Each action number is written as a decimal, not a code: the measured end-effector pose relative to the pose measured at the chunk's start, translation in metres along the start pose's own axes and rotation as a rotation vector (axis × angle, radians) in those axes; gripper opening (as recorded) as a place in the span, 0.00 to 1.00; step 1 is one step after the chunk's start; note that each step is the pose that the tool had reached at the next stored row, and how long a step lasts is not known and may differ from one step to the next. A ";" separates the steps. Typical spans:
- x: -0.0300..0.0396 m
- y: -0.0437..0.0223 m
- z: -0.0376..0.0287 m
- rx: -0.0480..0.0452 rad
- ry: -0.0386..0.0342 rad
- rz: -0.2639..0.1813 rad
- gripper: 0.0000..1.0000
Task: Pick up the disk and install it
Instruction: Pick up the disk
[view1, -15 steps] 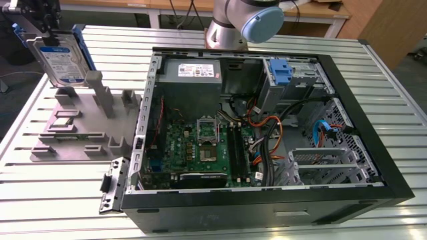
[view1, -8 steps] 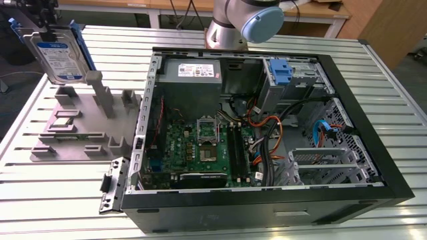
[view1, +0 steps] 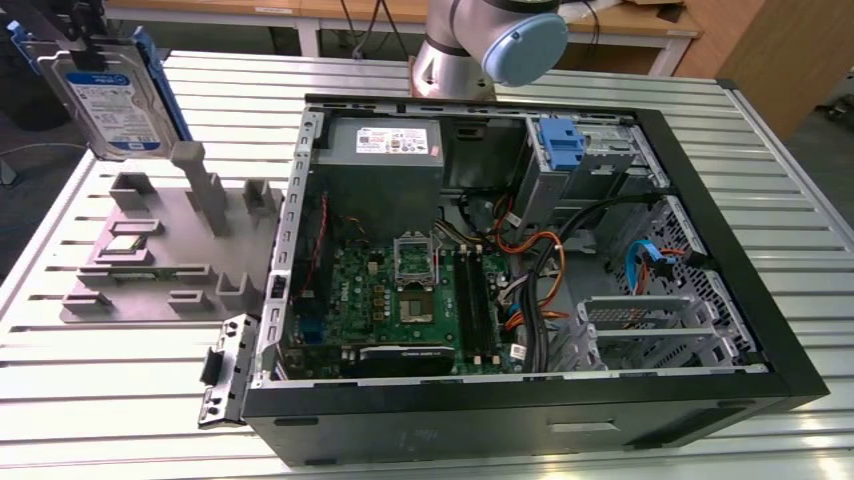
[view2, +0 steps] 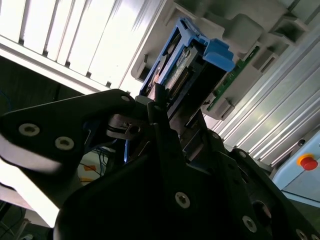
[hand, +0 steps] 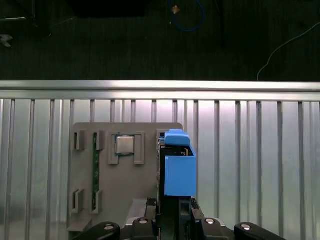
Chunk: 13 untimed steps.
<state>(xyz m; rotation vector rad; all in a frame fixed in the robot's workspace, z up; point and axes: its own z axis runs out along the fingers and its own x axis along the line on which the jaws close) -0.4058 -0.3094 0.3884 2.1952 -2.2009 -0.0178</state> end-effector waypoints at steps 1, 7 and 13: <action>0.0000 0.0000 -0.0008 0.0000 0.0000 0.000 0.35; 0.0001 0.0003 -0.0097 -0.0001 0.0000 0.000 0.35; 0.0004 0.0008 -0.0241 0.0000 0.0000 0.000 0.35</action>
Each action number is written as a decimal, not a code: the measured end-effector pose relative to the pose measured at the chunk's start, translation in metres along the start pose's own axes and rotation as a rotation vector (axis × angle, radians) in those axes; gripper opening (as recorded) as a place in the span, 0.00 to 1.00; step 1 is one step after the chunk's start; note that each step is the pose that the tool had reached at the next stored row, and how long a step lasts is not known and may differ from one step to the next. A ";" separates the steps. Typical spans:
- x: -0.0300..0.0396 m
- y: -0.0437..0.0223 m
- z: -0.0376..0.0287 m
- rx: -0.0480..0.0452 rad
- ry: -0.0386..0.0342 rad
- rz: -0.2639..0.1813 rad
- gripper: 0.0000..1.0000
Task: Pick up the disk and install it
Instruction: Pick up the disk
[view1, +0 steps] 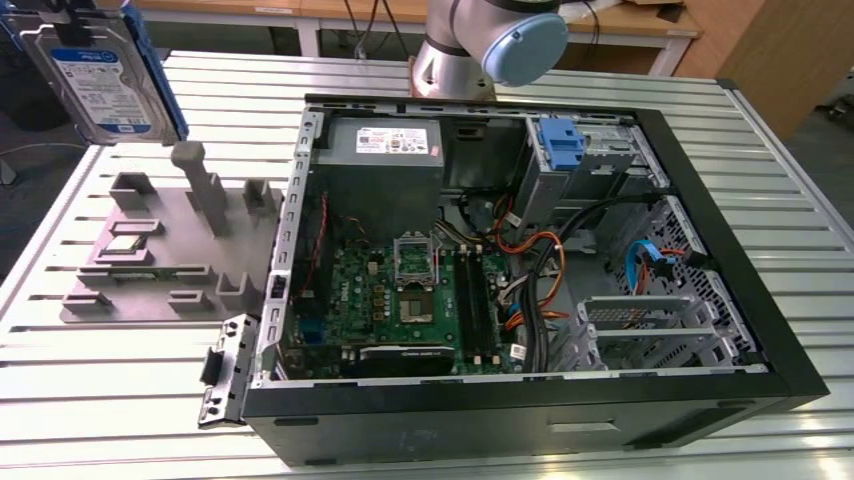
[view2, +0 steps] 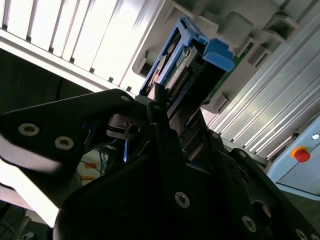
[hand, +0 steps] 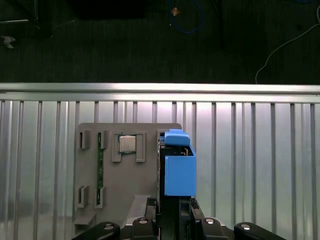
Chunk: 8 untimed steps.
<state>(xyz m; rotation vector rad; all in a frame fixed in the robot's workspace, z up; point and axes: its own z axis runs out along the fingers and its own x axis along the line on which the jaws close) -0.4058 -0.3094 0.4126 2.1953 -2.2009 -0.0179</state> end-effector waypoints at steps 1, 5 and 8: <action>0.0000 0.0001 -0.0022 0.0000 0.0000 0.000 0.35; 0.0002 0.0003 -0.0096 -0.0001 0.0001 0.000 0.35; 0.0002 0.0003 -0.0103 -0.0001 0.0000 0.000 0.35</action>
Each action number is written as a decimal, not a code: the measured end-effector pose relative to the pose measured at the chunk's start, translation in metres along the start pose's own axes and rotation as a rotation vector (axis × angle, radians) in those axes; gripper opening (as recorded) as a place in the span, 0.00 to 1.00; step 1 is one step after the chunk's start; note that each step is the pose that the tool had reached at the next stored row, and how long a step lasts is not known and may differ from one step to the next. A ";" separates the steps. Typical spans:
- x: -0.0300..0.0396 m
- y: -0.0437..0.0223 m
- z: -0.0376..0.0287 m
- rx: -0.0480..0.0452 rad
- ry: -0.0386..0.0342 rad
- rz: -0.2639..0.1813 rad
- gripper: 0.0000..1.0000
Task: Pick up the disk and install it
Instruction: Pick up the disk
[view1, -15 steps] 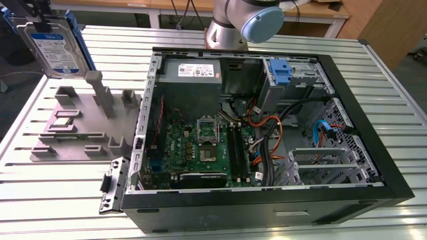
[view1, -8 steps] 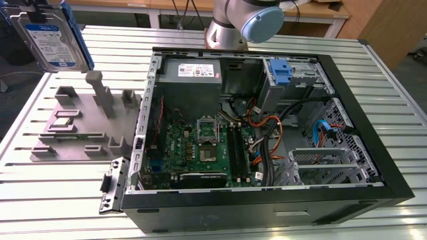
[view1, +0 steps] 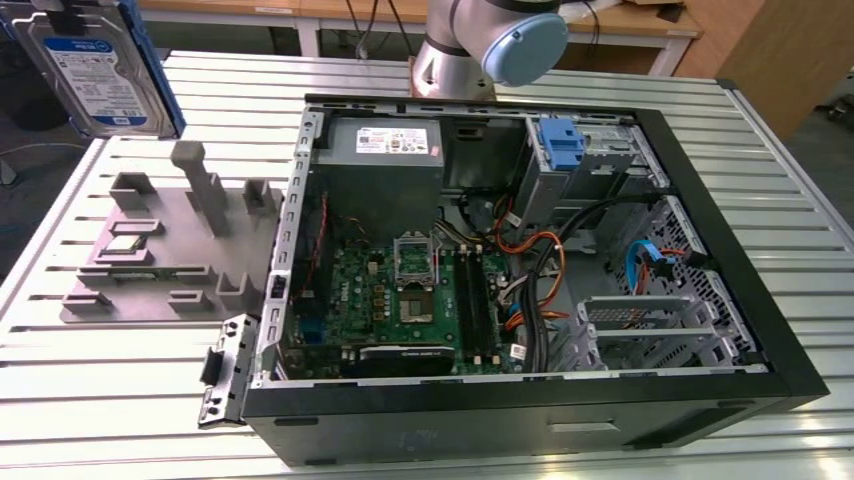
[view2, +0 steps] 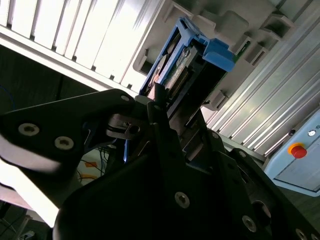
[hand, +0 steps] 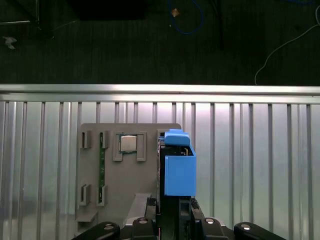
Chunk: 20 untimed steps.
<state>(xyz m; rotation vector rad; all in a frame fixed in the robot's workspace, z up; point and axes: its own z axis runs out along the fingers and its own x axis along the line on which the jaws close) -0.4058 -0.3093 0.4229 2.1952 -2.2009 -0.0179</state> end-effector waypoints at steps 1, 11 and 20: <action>0.0000 0.0000 -0.0004 0.0000 0.0000 0.000 0.35; 0.0000 0.0001 -0.0020 0.0000 0.0000 0.000 0.35; 0.0001 0.0003 -0.0089 0.0002 -0.0001 0.000 0.35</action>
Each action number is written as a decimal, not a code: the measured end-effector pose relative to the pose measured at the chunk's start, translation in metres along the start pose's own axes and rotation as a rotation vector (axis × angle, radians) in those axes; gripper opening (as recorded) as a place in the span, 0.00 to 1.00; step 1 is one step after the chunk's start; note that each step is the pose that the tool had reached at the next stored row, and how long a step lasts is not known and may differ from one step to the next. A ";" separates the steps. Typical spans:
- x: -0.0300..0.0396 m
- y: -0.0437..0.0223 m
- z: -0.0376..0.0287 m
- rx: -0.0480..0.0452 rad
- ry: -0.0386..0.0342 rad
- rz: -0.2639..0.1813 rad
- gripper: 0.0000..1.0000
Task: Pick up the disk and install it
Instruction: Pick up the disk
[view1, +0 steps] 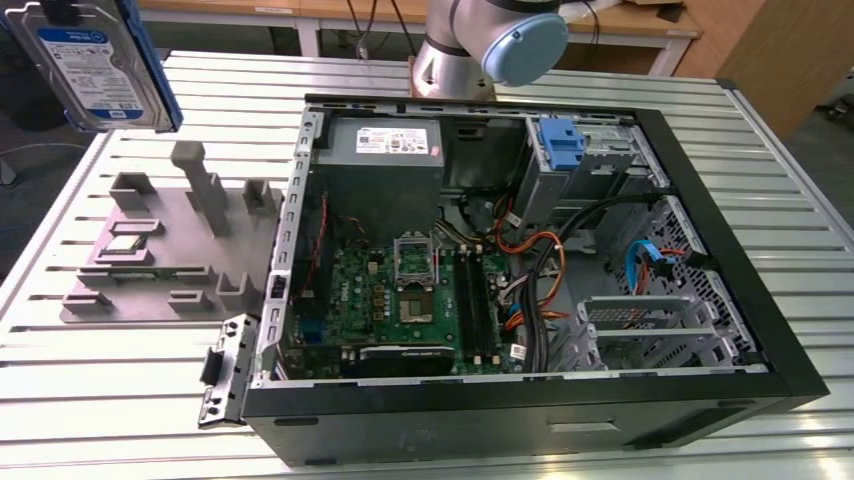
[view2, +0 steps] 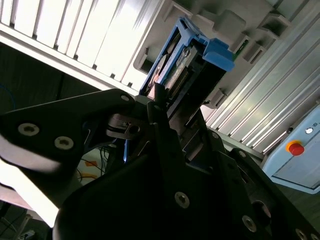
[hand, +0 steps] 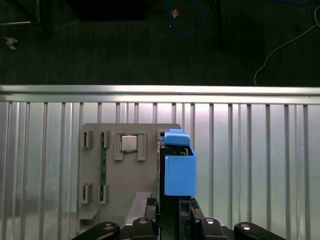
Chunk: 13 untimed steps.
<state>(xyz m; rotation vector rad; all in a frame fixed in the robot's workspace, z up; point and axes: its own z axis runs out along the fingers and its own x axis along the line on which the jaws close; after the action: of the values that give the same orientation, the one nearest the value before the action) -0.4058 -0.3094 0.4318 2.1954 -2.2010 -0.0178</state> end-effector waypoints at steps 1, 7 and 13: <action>0.0000 0.0000 0.0000 -0.0001 0.0000 0.000 0.35; 0.0000 -0.0040 -0.0003 -0.0011 0.0000 0.000 0.35; 0.0001 -0.0048 -0.0061 -0.0019 -0.0005 0.000 0.35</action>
<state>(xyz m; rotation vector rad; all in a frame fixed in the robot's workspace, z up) -0.4009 -0.3093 0.4378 2.1947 -2.2003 -0.0203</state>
